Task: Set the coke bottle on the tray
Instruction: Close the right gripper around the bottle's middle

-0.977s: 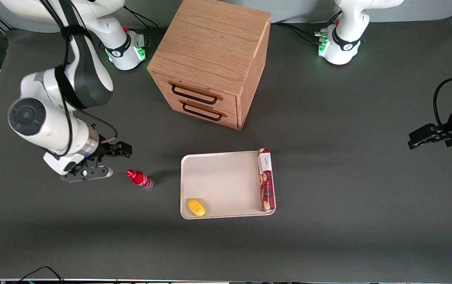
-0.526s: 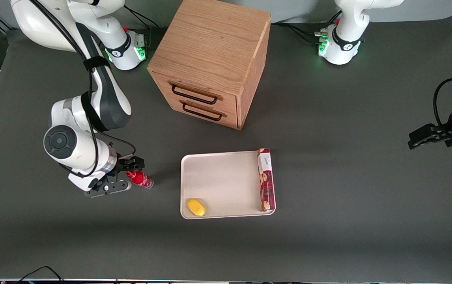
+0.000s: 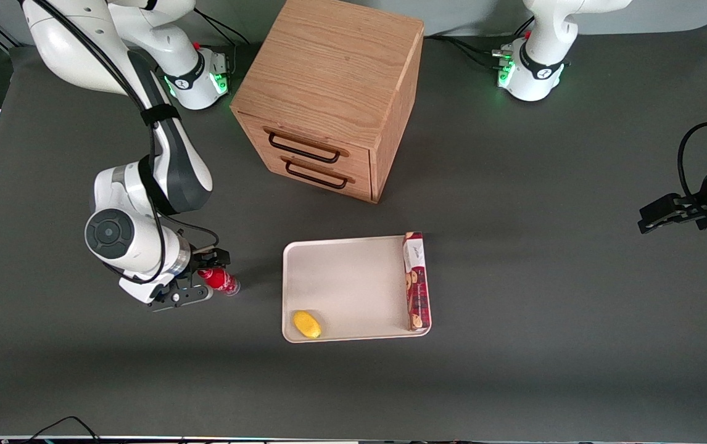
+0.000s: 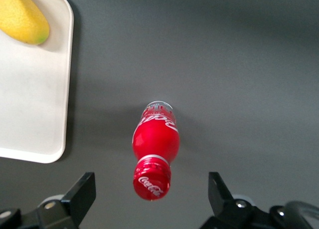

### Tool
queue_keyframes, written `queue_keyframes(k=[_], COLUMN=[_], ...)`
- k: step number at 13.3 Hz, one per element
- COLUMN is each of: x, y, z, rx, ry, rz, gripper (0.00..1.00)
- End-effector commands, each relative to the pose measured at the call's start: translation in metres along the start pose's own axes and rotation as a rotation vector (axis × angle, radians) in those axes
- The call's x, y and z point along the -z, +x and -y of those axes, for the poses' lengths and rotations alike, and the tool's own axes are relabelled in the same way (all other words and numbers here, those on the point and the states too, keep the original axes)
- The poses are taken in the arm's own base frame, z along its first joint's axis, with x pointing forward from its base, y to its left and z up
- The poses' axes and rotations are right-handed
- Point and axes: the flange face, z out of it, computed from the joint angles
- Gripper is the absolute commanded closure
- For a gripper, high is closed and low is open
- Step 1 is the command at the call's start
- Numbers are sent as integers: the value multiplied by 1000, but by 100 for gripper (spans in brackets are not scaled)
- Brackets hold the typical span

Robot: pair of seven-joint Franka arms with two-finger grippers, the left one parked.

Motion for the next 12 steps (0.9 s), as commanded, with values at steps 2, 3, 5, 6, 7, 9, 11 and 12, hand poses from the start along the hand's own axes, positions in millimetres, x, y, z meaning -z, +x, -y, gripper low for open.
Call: queue_keyframes(k=[2, 3, 5, 6, 7, 9, 11, 12], x=[-8, -10, -17, -18, -19, -19, -22, -21], y=[1, 1, 2, 2, 1, 2, 3, 3], z=[0, 0, 0, 0, 1, 0, 1, -1], rx=[17, 11, 10, 10, 11, 12, 31, 37], ry=[25, 34, 34, 34, 34, 32, 32, 32], rz=[2, 5, 16, 17, 19, 19, 22, 20], gripper=[0, 0, 0, 0, 0, 2, 24, 48])
